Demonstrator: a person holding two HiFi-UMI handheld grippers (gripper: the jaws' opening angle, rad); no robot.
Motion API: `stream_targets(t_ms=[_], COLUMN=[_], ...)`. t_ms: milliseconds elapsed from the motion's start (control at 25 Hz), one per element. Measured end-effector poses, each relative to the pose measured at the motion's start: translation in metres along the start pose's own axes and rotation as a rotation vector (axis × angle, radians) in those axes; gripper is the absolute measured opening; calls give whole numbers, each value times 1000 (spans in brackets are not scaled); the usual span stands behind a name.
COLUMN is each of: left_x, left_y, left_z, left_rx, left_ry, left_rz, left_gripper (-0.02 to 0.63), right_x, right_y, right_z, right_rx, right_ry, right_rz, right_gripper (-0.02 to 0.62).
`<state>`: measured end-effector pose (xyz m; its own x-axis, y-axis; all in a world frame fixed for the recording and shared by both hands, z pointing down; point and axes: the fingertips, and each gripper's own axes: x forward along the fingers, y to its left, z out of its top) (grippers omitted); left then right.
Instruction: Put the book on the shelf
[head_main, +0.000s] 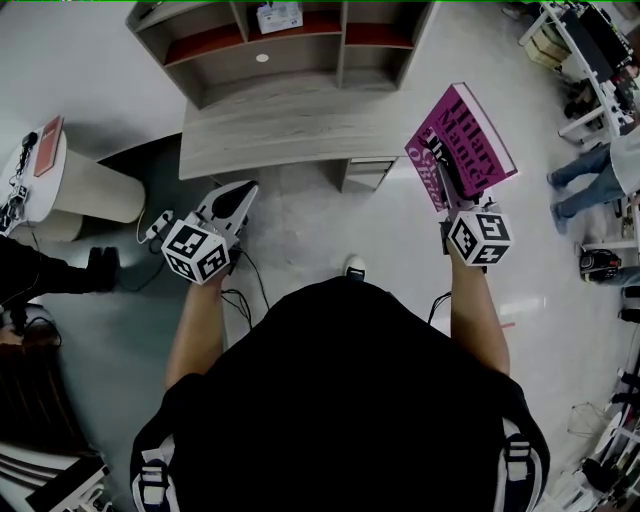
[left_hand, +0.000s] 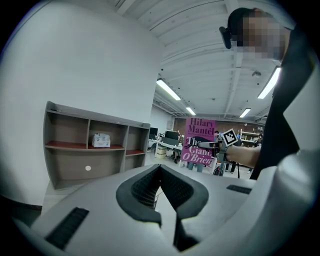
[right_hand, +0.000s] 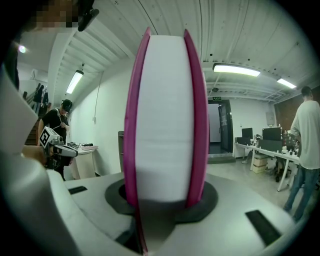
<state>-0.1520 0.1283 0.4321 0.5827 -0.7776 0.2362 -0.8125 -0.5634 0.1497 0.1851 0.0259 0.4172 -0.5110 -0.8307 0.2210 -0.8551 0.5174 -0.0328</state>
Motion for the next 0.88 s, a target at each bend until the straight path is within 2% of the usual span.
stream_targets(t_ms=[520,880], left_x=[40,81], left_y=[7,4], left_z=[4,11], left_rx=[-23,-26], left_ry=[9,19], left_rz=[32,41], left_gripper=[20,20], right_x=[30,46], right_y=[-33,-74], right_z=[5,2], right_rx=[-10,-7], right_ry=[-2,5], right_rz=[27,35], right_gripper=[150,150])
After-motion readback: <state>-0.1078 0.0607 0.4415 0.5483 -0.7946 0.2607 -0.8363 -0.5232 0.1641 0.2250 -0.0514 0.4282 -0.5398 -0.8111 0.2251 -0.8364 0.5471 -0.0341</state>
